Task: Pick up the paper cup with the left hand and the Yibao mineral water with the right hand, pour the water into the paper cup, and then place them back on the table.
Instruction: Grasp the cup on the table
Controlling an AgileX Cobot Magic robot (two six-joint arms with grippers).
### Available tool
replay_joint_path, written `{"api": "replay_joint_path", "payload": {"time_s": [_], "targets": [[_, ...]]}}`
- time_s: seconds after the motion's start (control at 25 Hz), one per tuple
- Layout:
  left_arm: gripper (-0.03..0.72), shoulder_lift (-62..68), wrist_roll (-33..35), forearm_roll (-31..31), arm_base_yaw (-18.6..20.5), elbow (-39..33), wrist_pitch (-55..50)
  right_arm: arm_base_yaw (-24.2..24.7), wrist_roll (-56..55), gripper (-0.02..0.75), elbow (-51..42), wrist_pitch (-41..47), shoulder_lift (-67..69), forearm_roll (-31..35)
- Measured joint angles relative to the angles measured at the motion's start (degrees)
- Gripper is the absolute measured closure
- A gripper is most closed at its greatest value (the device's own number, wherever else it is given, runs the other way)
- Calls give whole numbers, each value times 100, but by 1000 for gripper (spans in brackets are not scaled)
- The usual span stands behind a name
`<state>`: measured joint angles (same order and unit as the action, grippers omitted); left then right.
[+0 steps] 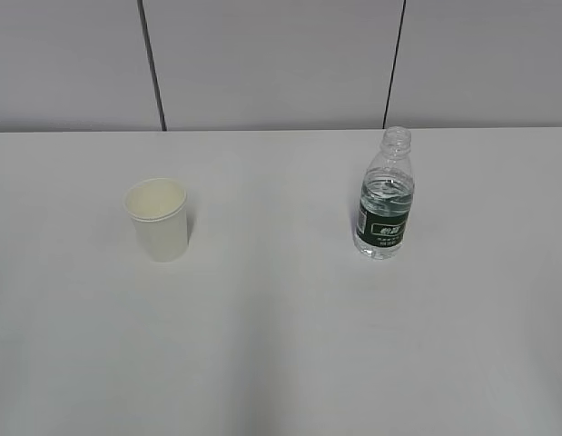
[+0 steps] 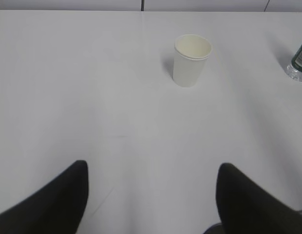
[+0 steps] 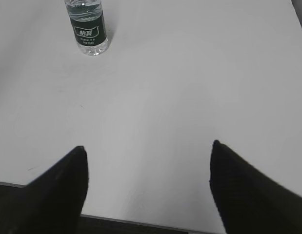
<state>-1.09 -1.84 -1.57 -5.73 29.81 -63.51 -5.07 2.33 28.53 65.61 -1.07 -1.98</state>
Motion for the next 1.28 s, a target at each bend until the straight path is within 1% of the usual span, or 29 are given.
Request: {"api": "replay_joint_path", "payload": {"time_s": [0.96,1.28], "targets": [[192,0,0,0,0,0,0,0,0,167,0,0,0,0],[192,0,0,-114,0,0,0,0,0,167,0,-28,0,0]]}}
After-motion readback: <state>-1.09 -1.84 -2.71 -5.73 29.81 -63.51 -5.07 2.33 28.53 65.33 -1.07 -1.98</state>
